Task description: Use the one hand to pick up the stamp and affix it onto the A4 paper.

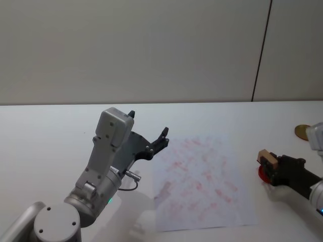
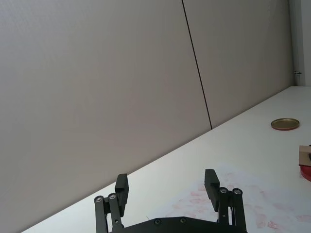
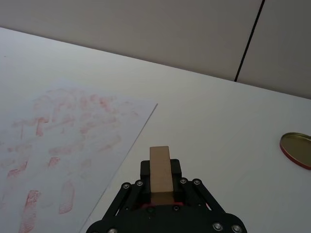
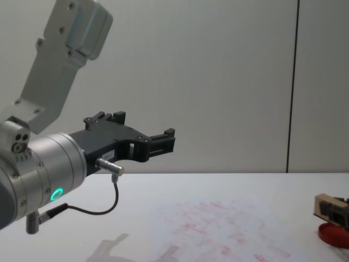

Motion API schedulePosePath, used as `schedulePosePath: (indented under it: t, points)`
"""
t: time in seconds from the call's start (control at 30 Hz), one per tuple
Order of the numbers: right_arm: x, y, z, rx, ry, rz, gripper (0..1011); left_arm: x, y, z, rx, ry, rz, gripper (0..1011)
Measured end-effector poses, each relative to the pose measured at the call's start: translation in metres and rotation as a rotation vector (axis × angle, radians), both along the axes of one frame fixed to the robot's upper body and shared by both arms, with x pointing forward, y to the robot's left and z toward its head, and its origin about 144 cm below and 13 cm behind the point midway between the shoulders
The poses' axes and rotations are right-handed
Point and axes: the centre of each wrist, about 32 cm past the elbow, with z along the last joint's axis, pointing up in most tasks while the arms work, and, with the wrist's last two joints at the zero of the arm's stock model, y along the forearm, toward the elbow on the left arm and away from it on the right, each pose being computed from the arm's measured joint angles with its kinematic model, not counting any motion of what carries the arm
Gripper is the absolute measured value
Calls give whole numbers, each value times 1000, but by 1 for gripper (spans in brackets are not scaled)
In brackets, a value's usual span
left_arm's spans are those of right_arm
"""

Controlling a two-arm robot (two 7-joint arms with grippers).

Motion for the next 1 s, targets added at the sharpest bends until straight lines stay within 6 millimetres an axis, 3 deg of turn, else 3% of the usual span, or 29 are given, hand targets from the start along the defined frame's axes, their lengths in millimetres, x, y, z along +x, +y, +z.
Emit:
schedulePosePath:
  t: [0.83,1.0]
  points:
    - [13,-1,-15,17,29,-25,221,0,0,0,0,0,0,993]
    - [13,0,-17,13,36,-23,333,0,0,0,0,0,0,993]
